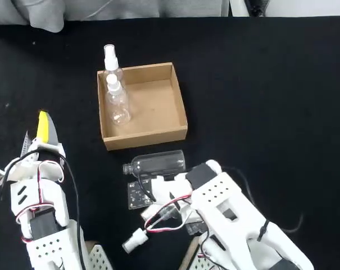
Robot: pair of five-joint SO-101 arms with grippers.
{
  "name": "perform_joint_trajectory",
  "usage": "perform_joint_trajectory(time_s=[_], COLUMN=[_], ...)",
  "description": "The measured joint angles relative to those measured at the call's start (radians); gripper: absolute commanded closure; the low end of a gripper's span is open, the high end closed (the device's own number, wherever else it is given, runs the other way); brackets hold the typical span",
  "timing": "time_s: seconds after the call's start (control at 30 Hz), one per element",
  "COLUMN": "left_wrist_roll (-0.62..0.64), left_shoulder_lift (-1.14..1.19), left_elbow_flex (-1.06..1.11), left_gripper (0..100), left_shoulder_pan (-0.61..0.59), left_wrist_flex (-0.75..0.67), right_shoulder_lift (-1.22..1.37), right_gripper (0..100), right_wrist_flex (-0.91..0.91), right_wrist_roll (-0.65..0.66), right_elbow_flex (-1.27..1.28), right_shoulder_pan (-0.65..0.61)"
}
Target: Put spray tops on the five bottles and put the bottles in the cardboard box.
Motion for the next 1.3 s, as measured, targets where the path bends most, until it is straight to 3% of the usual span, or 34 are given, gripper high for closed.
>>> perform_joint_trajectory(time_s=[0.37,0.5,0.97,1.3], left_wrist_roll=[-0.012,-0.012,-0.012,-0.012], left_shoulder_lift=[0.0,0.0,0.0,0.0], left_elbow_flex=[0.0,0.0,0.0,0.0], left_gripper=[79,79,79,79], left_shoulder_pan=[0.002,0.002,0.002,0.002], left_wrist_flex=[0.0,0.0,0.0,0.0], right_shoulder_lift=[0.0,0.0,0.0,0.0], right_gripper=[91.0,92.0,92.0,92.0], right_wrist_flex=[-0.094,-0.095,0.146,0.218], right_wrist_roll=[0.0,0.0,-0.002,-0.121], right_elbow_flex=[0.02,0.017,-0.238,-0.413], right_shoulder_pan=[0.0,0.0,0.0,0.0])
